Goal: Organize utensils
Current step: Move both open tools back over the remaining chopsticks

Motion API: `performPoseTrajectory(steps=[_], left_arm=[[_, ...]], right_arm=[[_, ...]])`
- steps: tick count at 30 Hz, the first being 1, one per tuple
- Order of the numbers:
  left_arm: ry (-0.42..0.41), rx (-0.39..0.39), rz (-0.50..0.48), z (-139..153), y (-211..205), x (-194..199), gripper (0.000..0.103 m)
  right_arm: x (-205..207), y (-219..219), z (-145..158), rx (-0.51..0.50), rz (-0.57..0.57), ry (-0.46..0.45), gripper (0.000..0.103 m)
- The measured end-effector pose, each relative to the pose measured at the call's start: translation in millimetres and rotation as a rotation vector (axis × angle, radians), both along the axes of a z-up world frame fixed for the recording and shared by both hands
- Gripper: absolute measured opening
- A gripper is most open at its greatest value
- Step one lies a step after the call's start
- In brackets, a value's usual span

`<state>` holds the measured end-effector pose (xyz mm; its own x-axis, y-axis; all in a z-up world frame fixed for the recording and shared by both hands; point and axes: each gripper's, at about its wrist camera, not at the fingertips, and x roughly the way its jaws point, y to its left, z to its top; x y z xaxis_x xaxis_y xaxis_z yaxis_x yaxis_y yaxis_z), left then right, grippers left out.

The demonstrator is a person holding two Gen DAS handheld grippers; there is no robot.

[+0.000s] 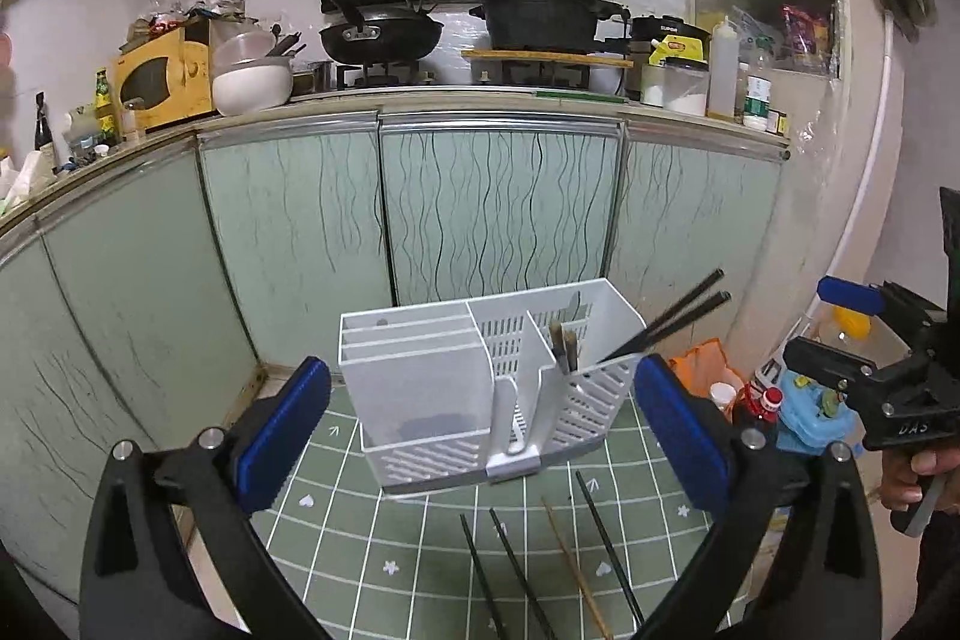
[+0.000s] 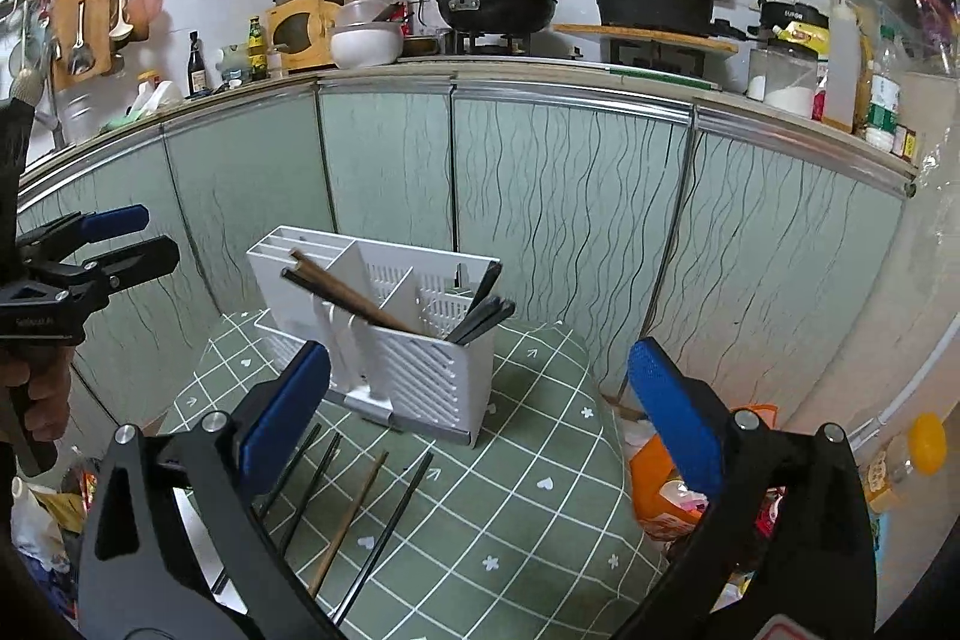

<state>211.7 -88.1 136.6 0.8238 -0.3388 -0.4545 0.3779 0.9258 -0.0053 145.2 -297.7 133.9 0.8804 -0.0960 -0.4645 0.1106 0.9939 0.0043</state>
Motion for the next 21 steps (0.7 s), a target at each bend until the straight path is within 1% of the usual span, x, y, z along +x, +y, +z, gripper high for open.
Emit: performPoseTrajectory(steps=[3,7,11,17,21], left_arm=[[-0.025,0.042,0.009,-4.0,-1.8,-15.5,0.099],[-0.033,0.056,0.007,-10.5,-1.8,-31.9,0.099],[-0.01,0.031,0.011,-20.8,3.5,-43.6,0.099],[0.021,0.003,0.026,-39.3,14.9,-58.1,0.099],[0.047,-0.029,0.044,-58.3,28.2,-67.0,0.099]], right_arm=[[-9.2,8.3,-4.0,-0.006,-0.002,-0.001,0.096],[-21.3,19.7,-12.5,-0.005,0.004,0.007,0.096],[-33.0,26.6,-21.1,0.0,-0.006,0.012,0.096],[-50.1,37.5,-41.9,0.004,-0.019,0.032,0.096],[-57.3,45.7,-57.4,0.003,-0.024,0.052,0.096]])
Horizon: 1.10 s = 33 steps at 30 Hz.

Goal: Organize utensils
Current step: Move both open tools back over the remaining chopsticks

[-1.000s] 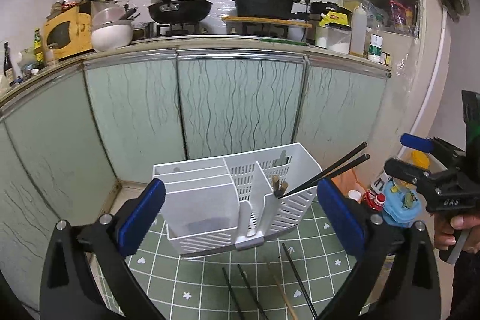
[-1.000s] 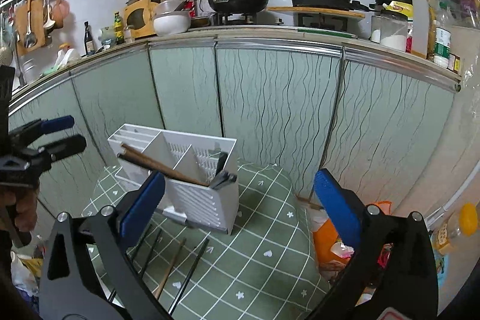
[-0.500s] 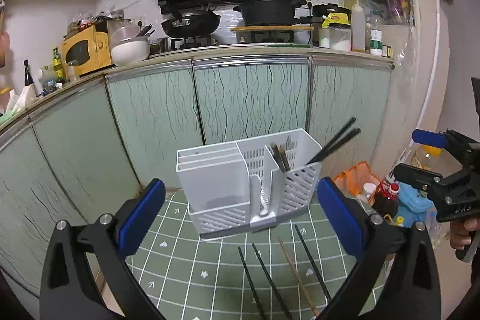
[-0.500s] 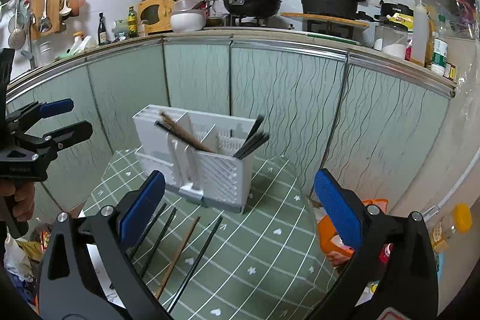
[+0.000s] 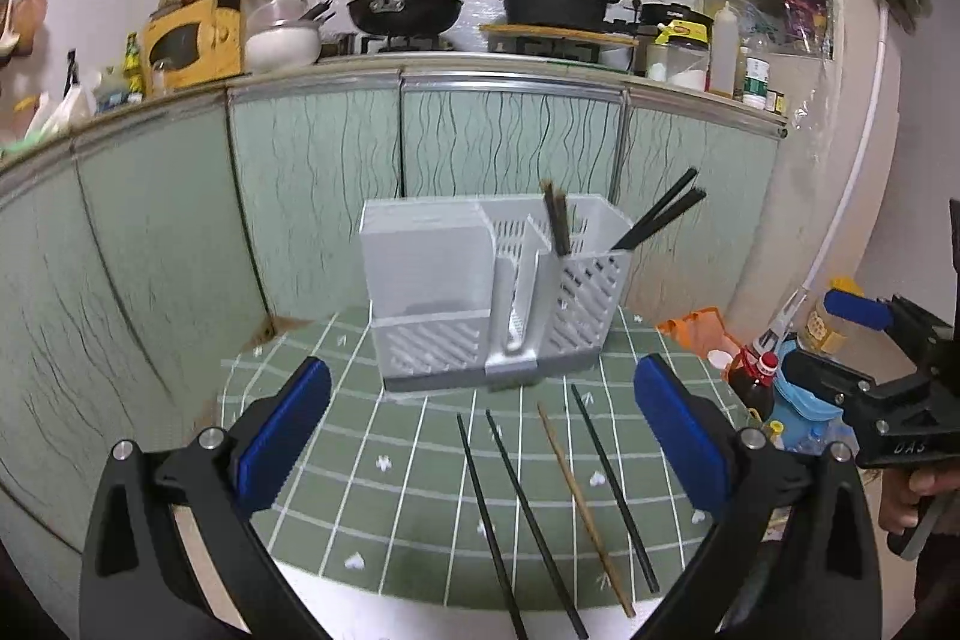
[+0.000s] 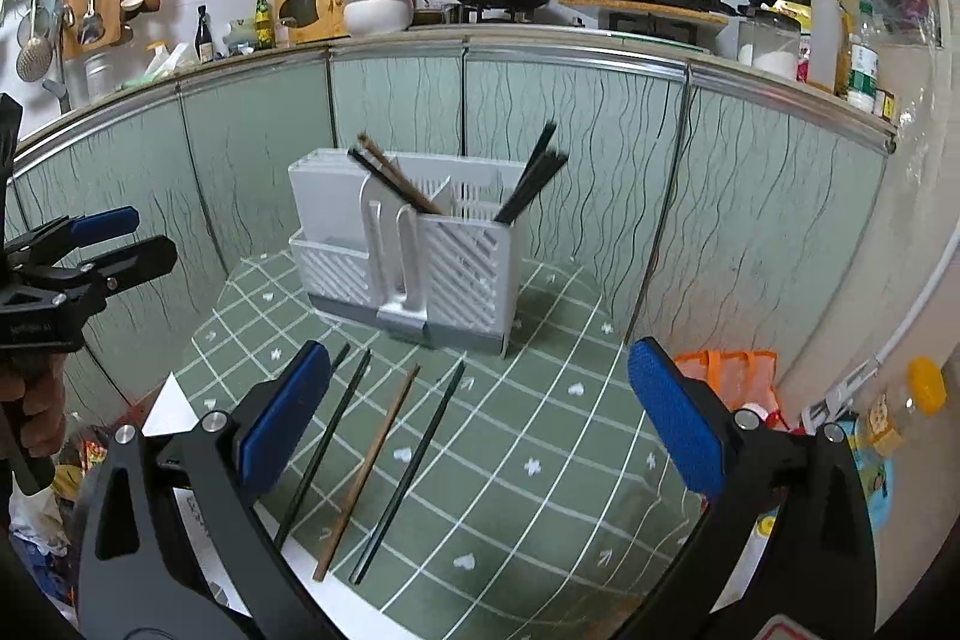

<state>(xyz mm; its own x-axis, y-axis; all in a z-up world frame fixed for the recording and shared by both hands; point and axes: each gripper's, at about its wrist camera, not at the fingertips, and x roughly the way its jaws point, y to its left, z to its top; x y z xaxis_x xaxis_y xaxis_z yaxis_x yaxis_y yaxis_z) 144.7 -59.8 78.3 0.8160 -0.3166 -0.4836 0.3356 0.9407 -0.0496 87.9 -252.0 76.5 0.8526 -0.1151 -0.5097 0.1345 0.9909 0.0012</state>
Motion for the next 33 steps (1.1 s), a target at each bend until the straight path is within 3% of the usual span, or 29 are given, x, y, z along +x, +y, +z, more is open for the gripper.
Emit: performPoseTrajectory(steps=[15,30,33], left_arm=[[0.031,0.021,0.084,-76.3,23.5,-40.8,0.099],[0.074,0.1,0.112,-135.2,14.2,-62.7,0.099],[0.092,0.107,0.11,-146.0,12.0,-64.3,0.095]], right_arm=[[-10.9,26.2,-82.6,0.027,-0.042,0.097,0.096],[-20.4,35.1,-141.0,0.041,-0.082,0.158,0.092],[-21.3,37.8,-150.5,0.046,-0.082,0.171,0.09]])
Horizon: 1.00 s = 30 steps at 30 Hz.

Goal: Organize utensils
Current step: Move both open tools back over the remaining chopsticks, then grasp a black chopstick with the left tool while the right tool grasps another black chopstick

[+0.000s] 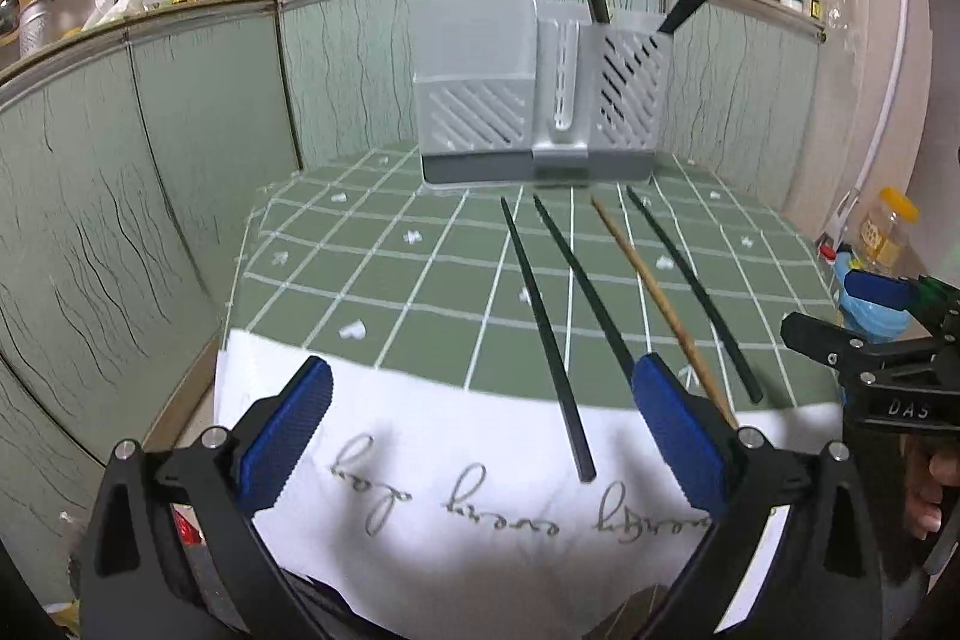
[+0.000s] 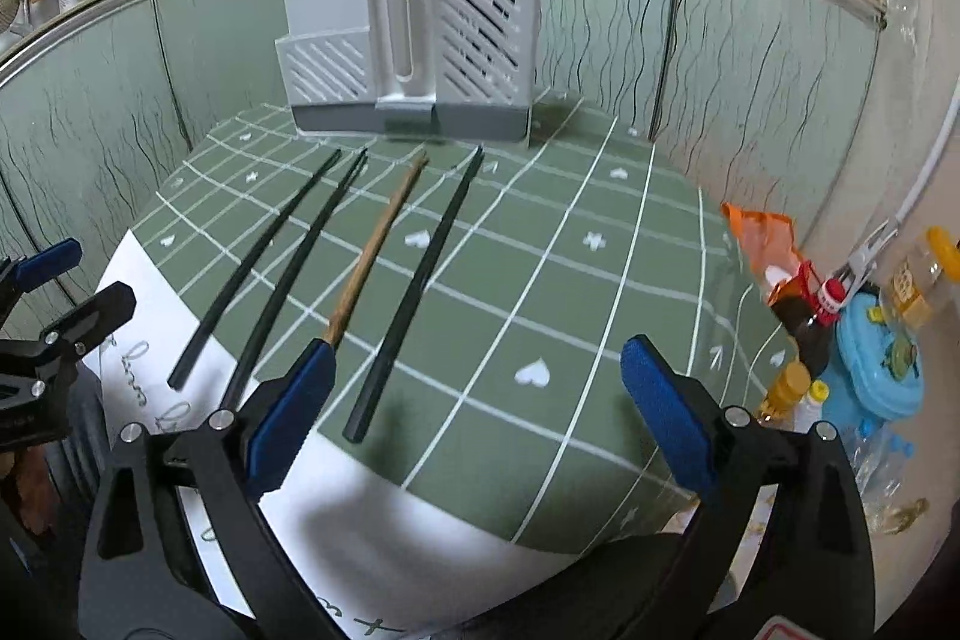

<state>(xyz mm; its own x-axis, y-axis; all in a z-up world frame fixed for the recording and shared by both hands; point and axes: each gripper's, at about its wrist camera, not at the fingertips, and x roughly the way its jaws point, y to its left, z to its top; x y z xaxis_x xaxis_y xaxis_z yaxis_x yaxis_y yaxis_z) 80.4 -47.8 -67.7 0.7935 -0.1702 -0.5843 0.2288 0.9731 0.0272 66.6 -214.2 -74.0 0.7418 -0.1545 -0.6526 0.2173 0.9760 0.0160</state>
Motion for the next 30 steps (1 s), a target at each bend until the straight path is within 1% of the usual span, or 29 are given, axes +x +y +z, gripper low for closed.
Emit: performPoseTrajectory(steps=[3,8,12,14,15,16,17,18,20,21,22,24,26,27,28,30], left_arm=[[0.017,0.011,-0.003,-8.5,-2.0,-0.3,0.088],[0.044,0.021,-0.02,-19.5,-8.3,-1.8,0.081],[0.066,0.024,-0.037,-27.4,-13.9,-3.0,0.07],[0.078,0.026,-0.04,-31.2,-16.6,-2.6,0.065],[0.086,0.026,-0.045,-33.8,-18.5,-2.7,0.063],[0.089,0.029,-0.047,-35.6,-20.1,-2.5,0.062],[0.089,0.037,-0.043,-37.4,-21.6,-2.8,0.059],[0.086,0.045,-0.037,-39.8,-23.9,-3.6,0.058],[0.077,0.045,-0.031,-41.8,-25.2,-4.1,0.056],[0.073,0.039,-0.025,-42.5,-25.7,-4.7,0.053],[0.069,0.037,-0.021,-42.9,-26.4,-5.3,0.052],[0.059,0.043,-0.014,-43.4,-28.4,-6.4,0.044],[0.052,0.05,-0.008,-43.7,-30.4,-7.4,0.038],[0.048,0.057,-0.005,-43.7,-31.4,-7.9,0.031],[0.045,0.061,0.002,-43.3,-31.6,-8.1,0.028],[0.046,0.061,0.004,-41.2,-30.5,-7.7,0.01]], right_arm=[[-0.1,3.9,-9.3,-0.004,0.005,0.017,0.085],[0.3,9.4,-19.4,0.007,0.017,0.026,0.076],[1.2,17.7,-25.5,0.005,0.034,0.031,0.067],[2.1,23.2,-28.5,-0.007,0.041,0.034,0.059],[2.8,26.1,-29.9,-0.017,0.043,0.035,0.057],[2.5,27.9,-30.1,-0.021,0.044,0.03,0.053],[2.0,30.4,-30.3,-0.027,0.047,0.022,0.049],[3.0,31.5,-30.2,-0.033,0.047,0.019,0.047],[3.2,34.5,-30.8,-0.04,0.048,0.012,0.036],[3.3,35.4,-31.5,-0.036,0.046,0.007,0.034],[2.8,35.8,-31.8,-0.038,0.04,0.004,0.03],[2.2,38.4,-32.7,-0.04,0.037,-0.005,0.022],[2.1,41.9,-33.3,-0.034,0.035,-0.012,0.009],[1.9,43.2,-33.6,-0.038,0.028,-0.013,0.009],[1.8,43.8,-33.7,-0.032,0.021,-0.015,0.007],[2.0,42.6,-33.3,-0.013,0.013,-0.014,0.006]])
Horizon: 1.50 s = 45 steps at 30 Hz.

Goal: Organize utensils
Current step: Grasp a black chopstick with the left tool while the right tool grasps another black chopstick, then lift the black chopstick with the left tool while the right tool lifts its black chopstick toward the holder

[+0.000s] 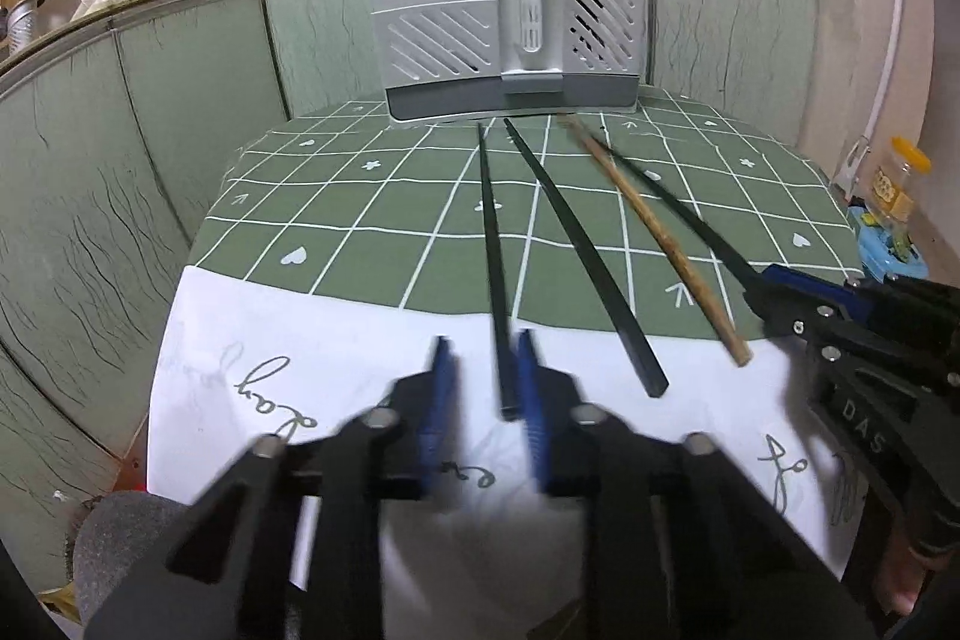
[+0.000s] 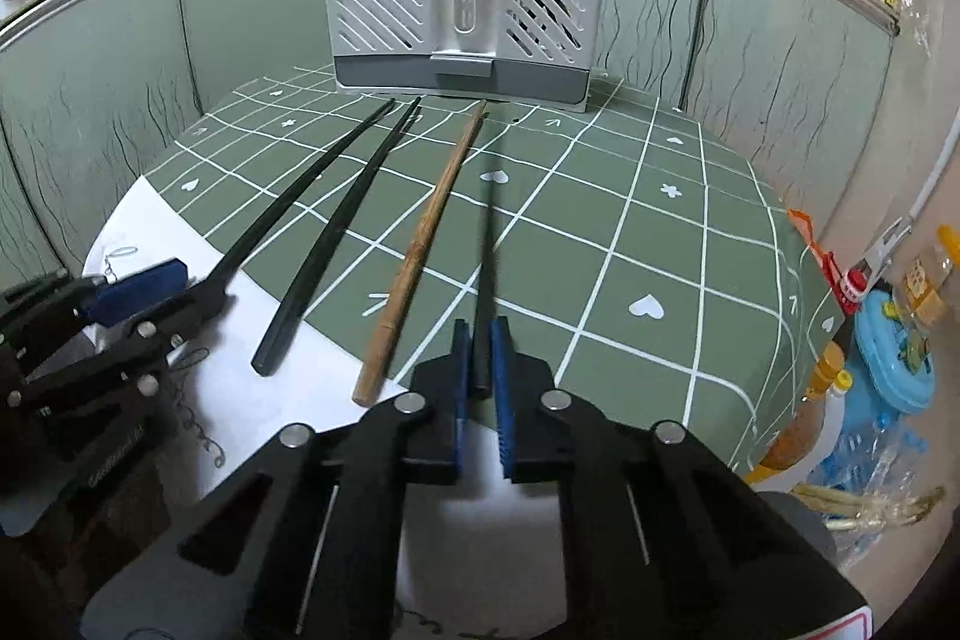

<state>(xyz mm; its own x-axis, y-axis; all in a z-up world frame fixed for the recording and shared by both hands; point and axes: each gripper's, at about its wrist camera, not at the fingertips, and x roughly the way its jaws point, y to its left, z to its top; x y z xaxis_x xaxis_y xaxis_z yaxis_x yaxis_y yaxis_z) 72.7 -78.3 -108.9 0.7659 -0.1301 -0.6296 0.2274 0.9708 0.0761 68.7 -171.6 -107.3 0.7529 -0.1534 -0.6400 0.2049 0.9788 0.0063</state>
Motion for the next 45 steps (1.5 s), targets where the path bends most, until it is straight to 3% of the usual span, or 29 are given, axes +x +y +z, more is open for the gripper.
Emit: performPoseTrajectory(steps=[9,24,45], left_arm=[[0.035,-0.034,-0.01,6.4,7.0,3.0,0.008],[-0.006,-0.075,-0.011,47.3,20.5,-2.5,0.008],[-0.076,-0.099,-0.027,130.9,26.8,23.6,0.008]], right_arm=[[-6.0,-12.6,11.1,0.043,-0.021,-0.006,0.006],[-16.0,-24.0,46.5,0.062,-0.017,-0.045,0.006],[-3.5,-51.2,141.1,0.091,0.022,-0.126,0.006]])
